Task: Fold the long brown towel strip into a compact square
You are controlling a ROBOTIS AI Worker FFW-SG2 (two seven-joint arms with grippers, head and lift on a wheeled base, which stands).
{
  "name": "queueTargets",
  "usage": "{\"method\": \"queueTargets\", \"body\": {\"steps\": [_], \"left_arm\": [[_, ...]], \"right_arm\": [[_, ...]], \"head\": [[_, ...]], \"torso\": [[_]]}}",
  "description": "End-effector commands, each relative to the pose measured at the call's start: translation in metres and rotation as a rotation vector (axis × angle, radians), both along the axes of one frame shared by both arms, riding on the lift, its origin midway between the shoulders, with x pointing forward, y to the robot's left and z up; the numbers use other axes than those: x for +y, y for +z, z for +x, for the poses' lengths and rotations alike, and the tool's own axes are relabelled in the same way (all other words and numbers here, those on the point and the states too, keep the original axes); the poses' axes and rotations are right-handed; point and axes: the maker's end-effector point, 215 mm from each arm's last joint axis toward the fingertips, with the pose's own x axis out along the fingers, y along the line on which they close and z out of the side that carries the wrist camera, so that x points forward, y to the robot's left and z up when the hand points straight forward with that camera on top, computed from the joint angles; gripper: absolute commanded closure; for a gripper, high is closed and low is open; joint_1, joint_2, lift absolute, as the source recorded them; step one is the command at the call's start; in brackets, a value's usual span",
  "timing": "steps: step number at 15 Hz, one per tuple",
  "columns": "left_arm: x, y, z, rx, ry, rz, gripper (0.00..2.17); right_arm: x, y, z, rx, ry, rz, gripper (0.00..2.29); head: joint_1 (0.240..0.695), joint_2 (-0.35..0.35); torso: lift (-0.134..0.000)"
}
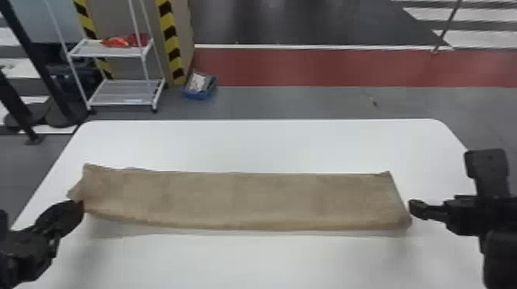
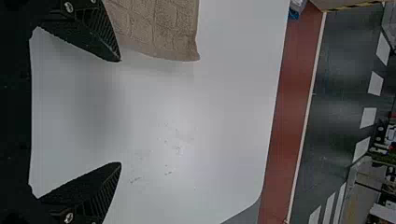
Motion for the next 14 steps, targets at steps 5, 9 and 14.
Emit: {"method": "queueTargets", "body": {"steps": [5,9,14], "left_arm": [[0.06,0.05,0.019,-0.076,0.082,0.005,0.03],[0.069,0.029,0.025,0.008,0.103,-0.05,0.06],[0.064,0.029,0.075,0.121,0.033,-0.218,0.12]], "right_arm": [[0.004,0.001,0.004,-0.003,-0.001,0.001,0.09],[0.002,-0.001,0.002,0.001,-0.005,-0.002,0.09],[0.006,-0.007,-0.004,0.013,0.0,-0.002,0.09]], "head": [[0.695,0.077],[0.695,0.105],[0.695,0.105]], "torso": [[-0.128],[-0.128],[-0.128]]}}
